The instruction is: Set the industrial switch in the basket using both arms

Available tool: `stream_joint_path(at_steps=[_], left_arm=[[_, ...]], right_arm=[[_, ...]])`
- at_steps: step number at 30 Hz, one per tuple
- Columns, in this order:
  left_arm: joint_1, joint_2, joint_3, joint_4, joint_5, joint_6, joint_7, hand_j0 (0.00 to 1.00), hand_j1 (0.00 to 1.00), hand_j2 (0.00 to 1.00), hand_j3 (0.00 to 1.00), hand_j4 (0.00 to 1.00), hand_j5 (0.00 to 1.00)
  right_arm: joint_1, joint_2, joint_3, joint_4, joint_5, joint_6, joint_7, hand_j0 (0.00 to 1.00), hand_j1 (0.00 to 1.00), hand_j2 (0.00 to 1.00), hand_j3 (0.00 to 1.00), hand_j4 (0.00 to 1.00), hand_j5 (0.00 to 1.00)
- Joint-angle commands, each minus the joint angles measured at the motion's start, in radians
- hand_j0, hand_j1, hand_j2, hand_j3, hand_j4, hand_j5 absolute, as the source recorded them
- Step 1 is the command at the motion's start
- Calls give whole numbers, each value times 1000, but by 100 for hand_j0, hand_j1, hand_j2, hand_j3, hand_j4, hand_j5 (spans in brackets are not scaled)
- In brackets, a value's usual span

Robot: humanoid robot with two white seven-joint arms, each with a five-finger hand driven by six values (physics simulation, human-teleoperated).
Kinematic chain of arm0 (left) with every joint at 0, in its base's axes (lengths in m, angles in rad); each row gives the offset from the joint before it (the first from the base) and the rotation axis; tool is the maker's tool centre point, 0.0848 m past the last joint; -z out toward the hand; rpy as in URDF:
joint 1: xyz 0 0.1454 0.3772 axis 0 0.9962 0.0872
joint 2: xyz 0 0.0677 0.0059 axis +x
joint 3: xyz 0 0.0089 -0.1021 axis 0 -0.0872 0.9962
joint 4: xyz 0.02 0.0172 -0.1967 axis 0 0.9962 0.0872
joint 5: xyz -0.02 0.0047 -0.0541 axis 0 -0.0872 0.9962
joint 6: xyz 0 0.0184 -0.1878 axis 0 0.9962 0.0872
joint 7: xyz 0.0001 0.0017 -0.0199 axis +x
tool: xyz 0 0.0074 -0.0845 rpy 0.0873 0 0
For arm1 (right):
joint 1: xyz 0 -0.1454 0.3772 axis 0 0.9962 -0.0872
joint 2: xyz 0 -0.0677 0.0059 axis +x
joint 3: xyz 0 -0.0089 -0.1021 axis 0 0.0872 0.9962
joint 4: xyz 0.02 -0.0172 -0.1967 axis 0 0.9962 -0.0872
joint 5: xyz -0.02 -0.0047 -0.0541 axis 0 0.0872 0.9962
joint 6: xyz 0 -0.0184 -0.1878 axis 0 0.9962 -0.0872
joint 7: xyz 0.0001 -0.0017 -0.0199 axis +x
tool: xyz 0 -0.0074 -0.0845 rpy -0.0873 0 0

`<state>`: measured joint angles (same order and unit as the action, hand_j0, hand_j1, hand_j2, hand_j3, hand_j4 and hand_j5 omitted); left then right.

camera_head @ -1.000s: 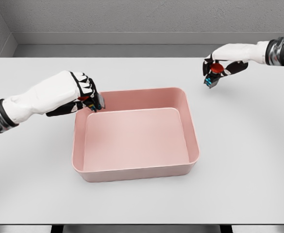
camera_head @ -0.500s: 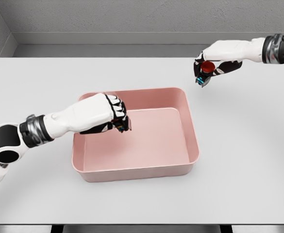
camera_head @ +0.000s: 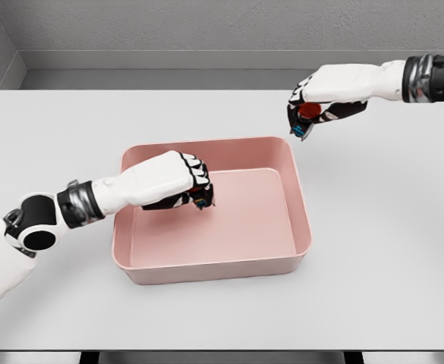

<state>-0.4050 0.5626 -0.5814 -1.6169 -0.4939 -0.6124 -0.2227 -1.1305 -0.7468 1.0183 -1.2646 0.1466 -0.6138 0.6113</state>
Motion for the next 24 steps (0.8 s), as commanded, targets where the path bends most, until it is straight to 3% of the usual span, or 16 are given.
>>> stream_joint_path(at_steps=[1,4,6,20,22,24], left_arm=[[0,-4,-2,-3,9,2,-1,60,60,60,60,60,60],[-2,-4,0,-8,9,2,5,83,83,83,83,83,83],[-6,-3,0,-8,9,2,6,91,91,91,91,91,91],[-15,-3,0,-26,12,2,9,92,92,92,92,92,92],[-14,31,11,-63,26,2,9,92,92,92,92,92,92],[-41,101,15,-113,28,2,11,100,100,100,100,100,100]], right_arm=[[3,-11,-1,-32,-6,3,0,50,50,50,50,50,50],[5,-16,0,-50,-22,3,0,50,50,50,50,50,50],[6,-26,-1,-78,-35,3,0,50,50,50,50,50,50],[9,-55,6,-160,-105,3,0,50,50,50,50,50,50],[9,-66,8,-173,-117,3,0,50,50,50,50,50,50],[9,-66,9,-174,-121,3,0,50,50,50,50,50,50]])
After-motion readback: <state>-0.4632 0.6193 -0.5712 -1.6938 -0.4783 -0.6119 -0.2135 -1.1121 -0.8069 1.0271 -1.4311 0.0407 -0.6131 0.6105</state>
